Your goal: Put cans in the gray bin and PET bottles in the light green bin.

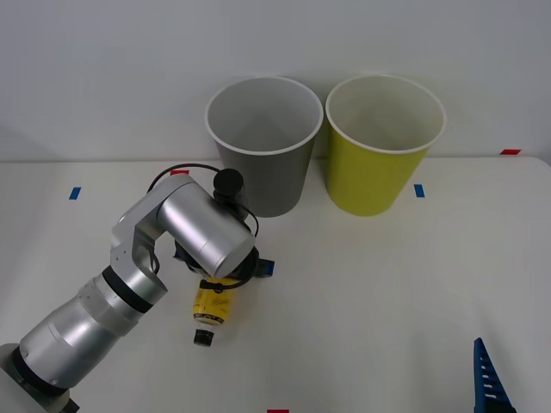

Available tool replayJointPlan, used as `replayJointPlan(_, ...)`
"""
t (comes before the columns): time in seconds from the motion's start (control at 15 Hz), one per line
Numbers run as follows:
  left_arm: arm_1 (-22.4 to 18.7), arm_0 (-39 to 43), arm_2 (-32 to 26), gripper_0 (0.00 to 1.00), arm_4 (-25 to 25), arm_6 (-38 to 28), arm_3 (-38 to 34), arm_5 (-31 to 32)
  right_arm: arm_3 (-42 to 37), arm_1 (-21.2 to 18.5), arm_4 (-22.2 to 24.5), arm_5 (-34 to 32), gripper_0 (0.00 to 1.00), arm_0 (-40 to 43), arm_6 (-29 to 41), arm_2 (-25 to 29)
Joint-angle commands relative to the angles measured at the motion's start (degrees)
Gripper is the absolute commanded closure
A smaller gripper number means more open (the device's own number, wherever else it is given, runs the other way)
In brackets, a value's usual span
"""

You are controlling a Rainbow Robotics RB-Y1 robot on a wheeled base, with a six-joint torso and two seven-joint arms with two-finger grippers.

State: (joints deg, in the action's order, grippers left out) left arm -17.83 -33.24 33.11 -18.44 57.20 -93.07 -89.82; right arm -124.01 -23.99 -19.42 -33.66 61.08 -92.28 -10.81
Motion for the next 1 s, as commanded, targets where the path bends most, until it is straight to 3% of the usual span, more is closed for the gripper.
replayJointPlan(0.07, 0.3, -1.4, -0.1, 0.0, 0.2, 0.0, 3.9, 2.2, 0.0, 0.0, 0.0, 0.0, 0.0, 0.0, 0.0, 0.0)
replayJointPlan(0.2, 0.7, -1.4, -0.1, 0.0, 0.2, -0.1, 4.5, 2.9, 0.0, 0.0, 0.0, 0.0, 0.0, 0.0, 0.0, 0.0)
replayJointPlan(0.27, 0.8, -1.4, -0.1, 0.18, 0.2, -0.3, 4.5, 2.9, 0.0, 0.0, 0.0, 0.0, 0.0, 0.0, 0.0, 0.0)
replayJointPlan(0.33, 0.7, -1.4, -0.1, 1.0, 0.2, -0.1, 4.5, 3.2, 0.0, 0.0, 0.0, 0.0, 0.0, 0.0, 0.0, 0.0)
replayJointPlan(1.0, 0.7, -1.2, -0.1, 1.0, -0.6, -1.3, 4.0, 3.5, 0.0, 0.0, 0.0, 0.0, 0.0, 0.0, 0.0, 0.0)
